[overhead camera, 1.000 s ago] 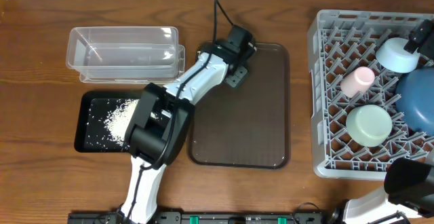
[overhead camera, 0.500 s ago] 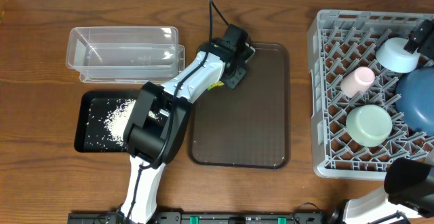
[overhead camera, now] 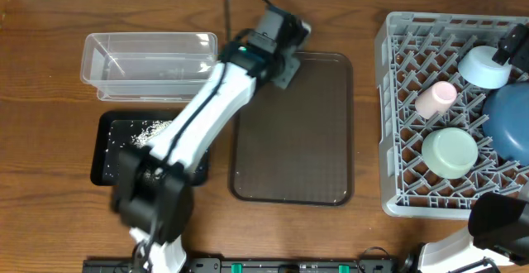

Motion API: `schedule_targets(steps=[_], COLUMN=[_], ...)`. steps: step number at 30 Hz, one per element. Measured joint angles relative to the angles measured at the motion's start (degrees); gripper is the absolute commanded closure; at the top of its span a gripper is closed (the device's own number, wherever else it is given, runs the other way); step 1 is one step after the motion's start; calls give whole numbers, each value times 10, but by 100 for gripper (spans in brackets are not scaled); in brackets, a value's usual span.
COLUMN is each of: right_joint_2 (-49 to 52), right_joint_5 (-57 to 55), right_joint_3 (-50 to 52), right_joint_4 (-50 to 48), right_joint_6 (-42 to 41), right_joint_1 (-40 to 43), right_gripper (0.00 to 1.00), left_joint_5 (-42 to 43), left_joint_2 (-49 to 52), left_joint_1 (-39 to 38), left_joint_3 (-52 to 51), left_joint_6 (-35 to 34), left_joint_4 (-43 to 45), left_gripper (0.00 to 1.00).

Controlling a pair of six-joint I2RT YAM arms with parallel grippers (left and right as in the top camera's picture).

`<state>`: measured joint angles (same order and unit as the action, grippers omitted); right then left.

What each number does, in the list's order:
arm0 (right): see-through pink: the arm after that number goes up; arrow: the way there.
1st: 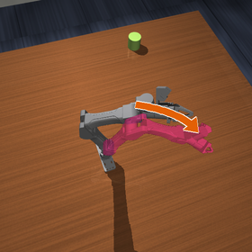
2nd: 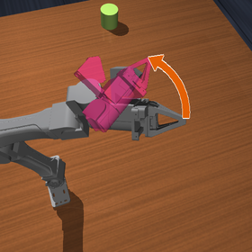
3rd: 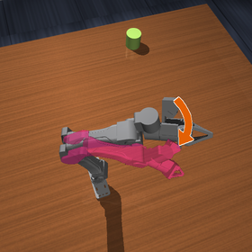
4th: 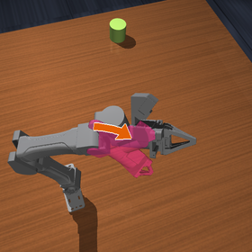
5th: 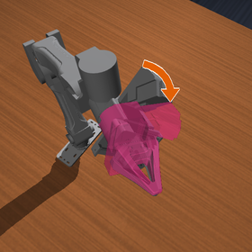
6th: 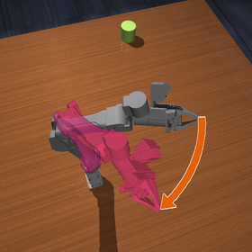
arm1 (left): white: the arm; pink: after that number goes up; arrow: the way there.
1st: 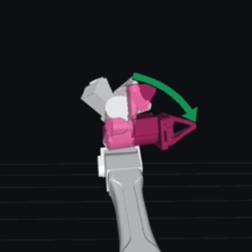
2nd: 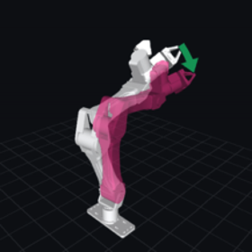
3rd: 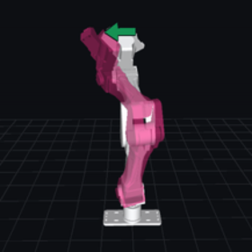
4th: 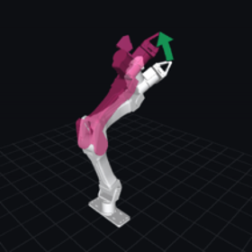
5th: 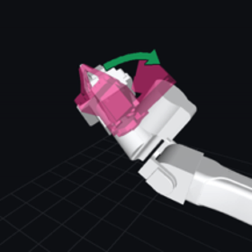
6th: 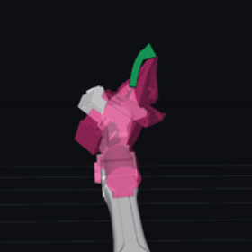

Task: Sort waste into correct bins and load items into the dishwasher rack
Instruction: 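Grasp the wrapper and drop it into the clear plastic bin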

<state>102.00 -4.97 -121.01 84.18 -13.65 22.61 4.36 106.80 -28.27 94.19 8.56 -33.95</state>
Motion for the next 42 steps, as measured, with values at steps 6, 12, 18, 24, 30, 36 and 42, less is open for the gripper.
schedule_targets(steps=[6,12,18,24,30,36,42], right_joint_2=[0,0,0,0,0,0,0], right_joint_5=[0,0,0,0,0,0,0], right_joint_3=[0,0,0,0,0,0,0], right_joint_4=[0,0,0,0,0,0,0], right_joint_6=[0,0,0,0,0,0,0], right_joint_1=[0,0,0,0,0,0,0], right_gripper=[1,1,1,1,1,1,1], left_joint_5=[-2,-11,-16,-15,-4,18,71], left_joint_2=[-63,-52,-28,7,40,44,34], left_joint_1=[65,176,254,304,338,342,339], left_joint_3=[0,0,0,0,0,0,0], left_joint_6=[-70,-197,-299,-493,-642,-704,-650], left_joint_4=[26,38,61,52,42,39,80], left_gripper=[94,94,94,93,64,28,28])
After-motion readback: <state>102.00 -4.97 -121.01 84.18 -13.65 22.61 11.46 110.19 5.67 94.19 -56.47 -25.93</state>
